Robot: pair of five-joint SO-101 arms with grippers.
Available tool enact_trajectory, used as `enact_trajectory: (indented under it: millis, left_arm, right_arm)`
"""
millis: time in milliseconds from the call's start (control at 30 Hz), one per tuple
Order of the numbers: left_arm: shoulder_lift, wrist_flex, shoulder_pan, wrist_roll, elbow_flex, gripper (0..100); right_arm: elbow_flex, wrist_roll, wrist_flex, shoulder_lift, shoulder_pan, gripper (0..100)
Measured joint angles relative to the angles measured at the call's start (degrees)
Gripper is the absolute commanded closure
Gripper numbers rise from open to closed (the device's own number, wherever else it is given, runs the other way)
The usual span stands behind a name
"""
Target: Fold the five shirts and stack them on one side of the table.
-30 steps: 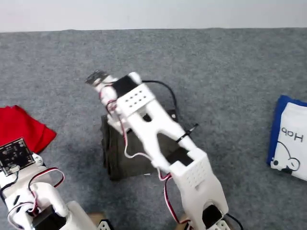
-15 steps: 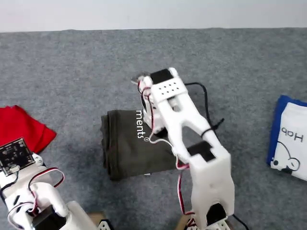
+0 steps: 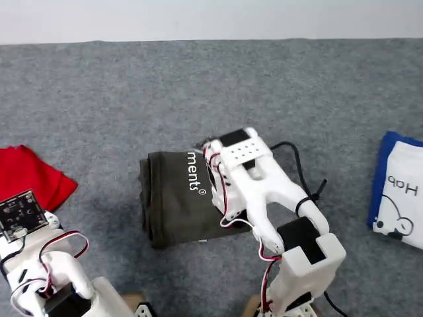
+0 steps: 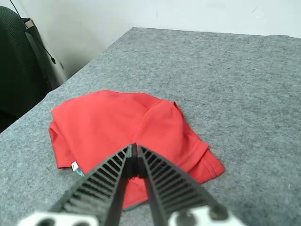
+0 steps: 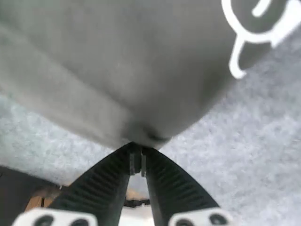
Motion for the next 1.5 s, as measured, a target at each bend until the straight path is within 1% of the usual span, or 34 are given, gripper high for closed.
enact_trajectory:
  millis: [100,200,400,500,567,700,767,900,1167,1400,1433,1500]
  left_arm:
    - [0.0,0.0,0.0,0.0,0.0,99]
    - [0.0,0.0,0.0,0.0,0.0,99]
    - [0.0,0.0,0.0,0.0,0.0,99]
    - [0.0,0.0,0.0,0.0,0.0,99]
    - [0.0,0.0,0.0,0.0,0.0,99]
    - [0.0,0.0,0.0,0.0,0.0,99]
    - [0.0,0.0,0.0,0.0,0.0,99]
    - [0.0,0.0,0.0,0.0,0.0,99]
    - [0.0,0.0,0.0,0.0,0.0,99]
    - [0.0,0.0,0.0,0.0,0.0,99]
    - [0.0,0.0,0.0,0.0,0.0,99]
    - [0.0,0.0,0.0,0.0,0.0,99]
  right_arm:
    - [1.0,0.0,-3.5,2.6,0.0,98.8]
    - [0.6,0.0,-4.0,4.0,-0.1,98.8]
    - [-8.0,0.0,3.2,1.8,-1.7,98.8]
    - [-14.6,0.0,4.1,-0.8,-1.0,98.0]
    - [-18.4,0.0,4.0,-1.1,0.9,93.9]
    - [-23.1,-0.3,1.8,2.4,6.5,80.1]
    - [-25.1,-1.5,1.0,6.2,8.8,77.3]
    - [-31.8,-4.9,0.7,15.4,10.2,77.2]
    - [-45.4,-5.8,0.7,26.9,9.6,77.2]
    - [-46.9,-5.9,0.7,31.6,8.6,77.4]
    - [-46.9,-5.9,0.7,32.0,8.0,78.3]
    - [-46.9,-5.9,0.8,32.6,6.9,83.4]
